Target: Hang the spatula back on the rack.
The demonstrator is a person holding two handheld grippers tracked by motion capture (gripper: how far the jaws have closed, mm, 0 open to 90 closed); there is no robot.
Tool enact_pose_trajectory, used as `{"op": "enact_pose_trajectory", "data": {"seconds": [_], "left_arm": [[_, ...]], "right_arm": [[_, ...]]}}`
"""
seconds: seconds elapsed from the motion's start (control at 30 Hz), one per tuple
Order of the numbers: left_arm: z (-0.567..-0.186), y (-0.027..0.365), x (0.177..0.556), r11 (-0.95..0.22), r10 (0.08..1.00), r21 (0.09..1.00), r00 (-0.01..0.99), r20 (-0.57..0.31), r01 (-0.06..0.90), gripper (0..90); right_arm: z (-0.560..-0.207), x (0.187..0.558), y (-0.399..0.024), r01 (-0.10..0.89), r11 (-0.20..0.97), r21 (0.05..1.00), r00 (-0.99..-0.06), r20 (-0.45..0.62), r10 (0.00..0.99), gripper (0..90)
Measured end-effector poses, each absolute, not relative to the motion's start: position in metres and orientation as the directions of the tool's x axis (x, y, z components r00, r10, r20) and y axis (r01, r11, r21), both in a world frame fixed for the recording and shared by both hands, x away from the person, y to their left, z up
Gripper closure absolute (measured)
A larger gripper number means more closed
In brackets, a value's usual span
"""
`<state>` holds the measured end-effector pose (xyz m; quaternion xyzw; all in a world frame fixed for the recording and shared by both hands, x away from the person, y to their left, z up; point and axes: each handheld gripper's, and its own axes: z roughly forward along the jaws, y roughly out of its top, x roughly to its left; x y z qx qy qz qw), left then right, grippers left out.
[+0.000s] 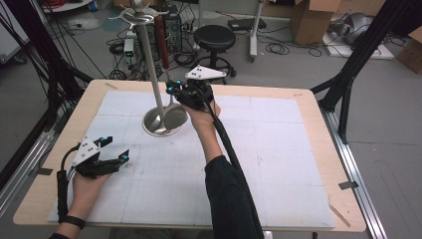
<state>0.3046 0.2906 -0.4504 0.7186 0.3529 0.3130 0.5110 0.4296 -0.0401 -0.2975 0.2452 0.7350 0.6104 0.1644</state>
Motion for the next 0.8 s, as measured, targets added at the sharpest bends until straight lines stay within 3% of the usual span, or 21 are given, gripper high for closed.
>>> {"op": "enact_pose_trajectory", "data": {"seconds": [0.53, 0.73, 0.8], "left_arm": [[-0.45, 0.29, 0.304, -0.235, 0.826, 0.954, 0.556, 0.095, 0.187, 21.8], [-0.45, 0.29, 0.304, -0.238, 0.825, 0.954, 0.557, 0.099, 0.183, 21.8], [-0.45, 0.29, 0.304, -0.238, 0.824, 0.954, 0.558, 0.099, 0.183, 21.8]], "right_arm": [[-0.292, 0.426, -0.023, 0.156, 0.204, 0.966, -0.828, 0.015, 0.56, 83.1], [-0.29, 0.424, -0.023, 0.141, 0.219, 0.966, -0.816, -0.012, 0.578, 72.1], [-0.289, 0.425, -0.025, 0.146, 0.223, 0.964, -0.815, -0.011, 0.58, 64.6]]}}
